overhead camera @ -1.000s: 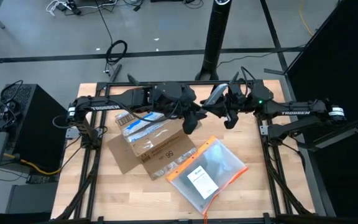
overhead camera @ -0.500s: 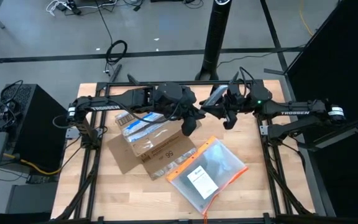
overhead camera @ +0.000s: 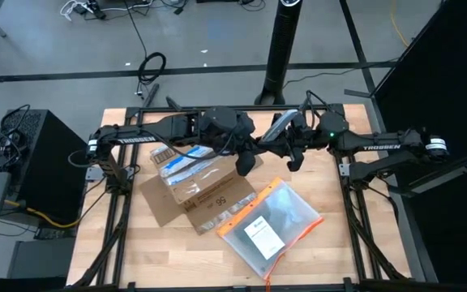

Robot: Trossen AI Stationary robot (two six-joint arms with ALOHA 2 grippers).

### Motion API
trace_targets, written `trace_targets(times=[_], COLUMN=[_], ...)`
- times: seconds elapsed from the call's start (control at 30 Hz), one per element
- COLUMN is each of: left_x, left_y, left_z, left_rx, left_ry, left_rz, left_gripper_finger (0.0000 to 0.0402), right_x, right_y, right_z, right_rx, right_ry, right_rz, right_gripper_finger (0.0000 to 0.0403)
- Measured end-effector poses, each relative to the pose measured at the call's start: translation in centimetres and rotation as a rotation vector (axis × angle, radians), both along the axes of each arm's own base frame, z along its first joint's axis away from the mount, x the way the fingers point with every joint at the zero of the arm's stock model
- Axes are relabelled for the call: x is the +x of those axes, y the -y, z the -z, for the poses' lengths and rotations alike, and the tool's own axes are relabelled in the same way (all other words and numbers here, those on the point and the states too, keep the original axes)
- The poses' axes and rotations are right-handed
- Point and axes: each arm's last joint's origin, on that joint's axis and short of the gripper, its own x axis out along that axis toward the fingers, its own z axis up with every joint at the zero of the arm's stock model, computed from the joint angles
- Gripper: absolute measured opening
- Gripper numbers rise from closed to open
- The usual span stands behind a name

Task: Unpack boxes
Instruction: Break down the cardboard box until it is fully flat

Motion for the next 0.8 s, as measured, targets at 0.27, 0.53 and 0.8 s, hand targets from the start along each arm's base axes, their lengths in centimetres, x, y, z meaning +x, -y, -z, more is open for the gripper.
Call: trace_targets(times=[0.27,0.53,0.8], left_x=[-3.6,-12.5,-20.5], left_y=[-0.2,-0.7,-1.2], left_z=[-0.8,-1.5,-0.8], left_rx=[0.022,-0.023,-0.074], left_ry=[-0.140,-0.484,-0.682], left_rz=[-0.064,-0.232,-0.393], left_gripper_finger=[0.0059,0.0079,0.0075], right_x=[0.4,1.4,3.3], right_y=[0.1,0.1,0.1], right_z=[0.6,1.8,3.8], right_rx=[-0.024,-0.110,-0.121], right_ry=[-0.033,-0.065,-0.124], right_rz=[-0.023,-0.085,-0.141], right_gripper_finger=[0.0041,0.0041,0.0041])
